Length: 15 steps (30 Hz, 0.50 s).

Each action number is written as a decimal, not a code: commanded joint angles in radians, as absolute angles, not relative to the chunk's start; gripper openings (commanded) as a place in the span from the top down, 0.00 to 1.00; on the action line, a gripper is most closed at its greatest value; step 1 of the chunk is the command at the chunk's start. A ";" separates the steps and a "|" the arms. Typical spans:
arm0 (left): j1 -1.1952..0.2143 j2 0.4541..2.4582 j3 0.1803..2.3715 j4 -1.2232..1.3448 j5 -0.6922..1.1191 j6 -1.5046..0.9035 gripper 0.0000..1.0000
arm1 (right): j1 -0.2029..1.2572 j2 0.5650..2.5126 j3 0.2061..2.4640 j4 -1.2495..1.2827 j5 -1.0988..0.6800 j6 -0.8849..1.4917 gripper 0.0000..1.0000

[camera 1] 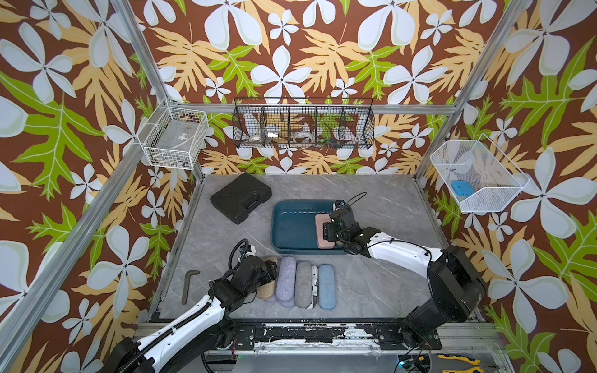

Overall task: Put the glasses cases into the storage boxes
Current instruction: Pick up the glasses case.

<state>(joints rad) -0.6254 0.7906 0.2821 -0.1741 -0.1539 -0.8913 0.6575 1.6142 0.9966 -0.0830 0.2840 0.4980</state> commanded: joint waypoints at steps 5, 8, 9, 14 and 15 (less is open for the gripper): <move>-0.629 0.762 0.280 -0.231 -0.176 -0.887 0.23 | 0.658 1.620 1.002 -0.078 0.279 0.511 0.22; -0.629 0.750 0.271 -0.242 -0.174 -0.893 0.22 | 0.657 1.623 1.002 -0.078 0.276 0.511 0.22; -0.629 0.746 0.269 -0.242 -0.174 -0.897 0.22 | 0.658 1.623 1.002 -0.078 0.276 0.511 0.22; -0.637 0.731 0.271 -0.256 -0.188 -0.905 0.21 | 0.658 1.629 1.003 -0.077 0.273 0.510 0.22; -0.638 0.730 0.272 -0.257 -0.186 -0.905 0.21 | 0.658 1.630 1.003 -0.076 0.273 0.510 0.22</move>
<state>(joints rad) -0.6346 0.7330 0.2687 -0.2207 -0.1722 -0.8989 0.6575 1.6245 0.9966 -0.0830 0.2737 0.5011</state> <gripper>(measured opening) 0.786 0.783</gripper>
